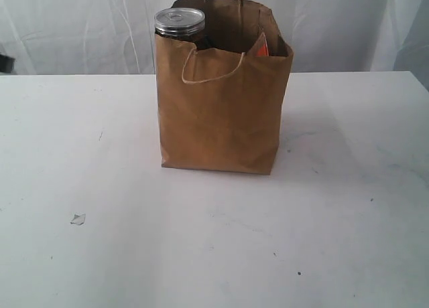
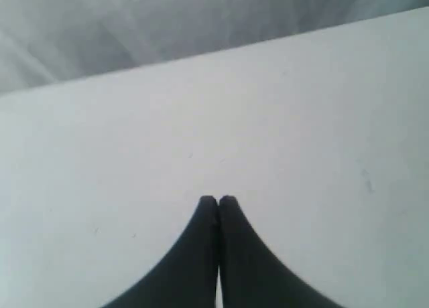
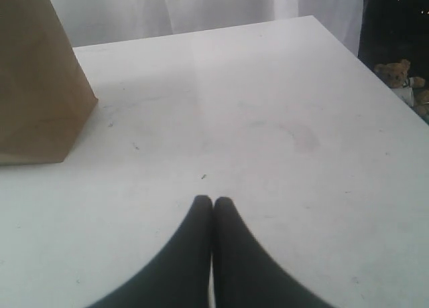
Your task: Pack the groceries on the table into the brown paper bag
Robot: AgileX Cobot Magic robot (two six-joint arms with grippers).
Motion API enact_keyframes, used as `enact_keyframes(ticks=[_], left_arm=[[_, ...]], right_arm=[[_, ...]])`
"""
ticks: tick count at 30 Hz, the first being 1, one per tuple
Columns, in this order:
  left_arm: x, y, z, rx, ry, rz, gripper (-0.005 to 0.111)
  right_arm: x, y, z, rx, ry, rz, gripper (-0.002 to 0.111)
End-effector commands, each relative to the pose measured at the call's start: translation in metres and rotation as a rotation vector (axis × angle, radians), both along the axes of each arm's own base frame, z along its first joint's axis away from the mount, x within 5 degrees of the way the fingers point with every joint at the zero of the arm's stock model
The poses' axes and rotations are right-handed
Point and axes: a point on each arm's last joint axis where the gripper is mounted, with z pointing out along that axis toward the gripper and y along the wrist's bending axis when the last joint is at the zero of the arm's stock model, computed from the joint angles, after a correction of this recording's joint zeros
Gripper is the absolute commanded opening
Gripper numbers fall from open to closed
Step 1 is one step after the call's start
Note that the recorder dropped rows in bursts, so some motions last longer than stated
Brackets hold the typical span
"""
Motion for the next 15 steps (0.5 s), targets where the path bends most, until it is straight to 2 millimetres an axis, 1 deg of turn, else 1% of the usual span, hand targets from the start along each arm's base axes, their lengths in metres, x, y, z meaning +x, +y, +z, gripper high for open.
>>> enact_keyframes(ticks=[1,2,5,9,12,15], left_arm=[[-0.028,0.024,-0.002,-0.031,0.006,0.105,0.000],[-0.039,0.025,-0.002,-0.032,-0.004,0.107,0.000],[-0.061,0.025,-0.003,-0.035,-0.032,0.100,0.000],[-0.090,0.023,0.004,-0.054,-0.141,0.073,0.000],[-0.113,0.021,0.023,-0.062,-0.294,0.035,0.000],[-0.136,0.022,0.047,-0.001,-0.426,0.013,0.000]], right_arm=[[0.000,-0.001,-0.001,0.001,-0.003,-0.010,0.000],[0.000,-0.001,-0.001,0.001,-0.003,-0.010,0.000],[0.000,-0.001,-0.001,0.001,-0.003,-0.010,0.000],[0.000,-0.001,-0.001,0.001,-0.003,-0.010,0.000],[0.000,-0.001,-0.001,0.001,-0.003,-0.010,0.000],[0.000,-0.001,-0.001,0.001,-0.003,-0.010,0.000]])
